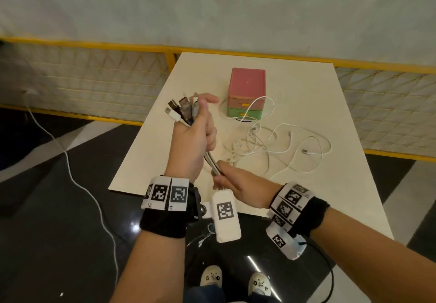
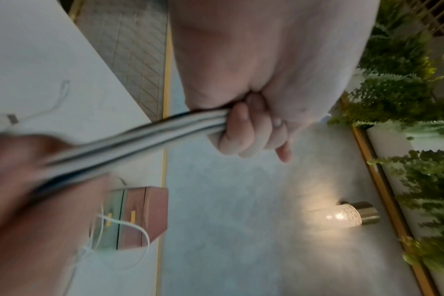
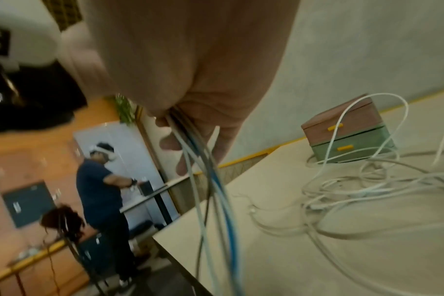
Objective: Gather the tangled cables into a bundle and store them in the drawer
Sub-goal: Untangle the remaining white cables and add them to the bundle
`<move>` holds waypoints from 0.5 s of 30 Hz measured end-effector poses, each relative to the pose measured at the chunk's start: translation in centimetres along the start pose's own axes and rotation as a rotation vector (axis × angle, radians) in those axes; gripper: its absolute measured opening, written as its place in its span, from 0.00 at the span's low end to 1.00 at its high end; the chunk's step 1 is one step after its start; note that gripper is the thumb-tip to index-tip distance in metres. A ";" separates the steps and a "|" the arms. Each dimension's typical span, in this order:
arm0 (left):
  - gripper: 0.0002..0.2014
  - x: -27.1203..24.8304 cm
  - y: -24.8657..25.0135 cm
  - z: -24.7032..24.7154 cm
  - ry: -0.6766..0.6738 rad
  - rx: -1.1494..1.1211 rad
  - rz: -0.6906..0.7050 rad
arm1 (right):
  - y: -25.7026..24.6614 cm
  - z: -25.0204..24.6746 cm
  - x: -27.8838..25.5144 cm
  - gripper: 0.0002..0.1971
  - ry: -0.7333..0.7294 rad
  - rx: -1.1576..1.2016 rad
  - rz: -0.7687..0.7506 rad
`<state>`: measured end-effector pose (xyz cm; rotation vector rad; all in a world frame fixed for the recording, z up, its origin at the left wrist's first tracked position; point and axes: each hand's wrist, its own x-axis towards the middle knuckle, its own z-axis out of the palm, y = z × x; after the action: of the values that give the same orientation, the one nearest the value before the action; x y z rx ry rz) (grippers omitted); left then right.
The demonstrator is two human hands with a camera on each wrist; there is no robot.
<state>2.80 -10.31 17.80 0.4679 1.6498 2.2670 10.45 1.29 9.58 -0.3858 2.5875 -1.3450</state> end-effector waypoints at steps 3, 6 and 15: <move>0.22 0.9 0.5 -2.1 0.214 -0.043 -0.088 | 3.5 0.5 1.0 0.12 -0.213 -0.206 0.136; 0.27 1.8 -0.2 -4.1 0.337 -0.060 -0.152 | 5.9 0.2 3.0 0.34 -0.380 -0.394 0.309; 0.29 2.4 -3.9 -6.5 0.438 -0.008 -0.223 | 9.6 3.9 9.5 0.22 -0.116 -0.472 0.433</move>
<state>-1.97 -13.65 12.43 -0.2261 1.7772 2.3132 1.26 0.50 -1.06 0.0368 2.6591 -0.5545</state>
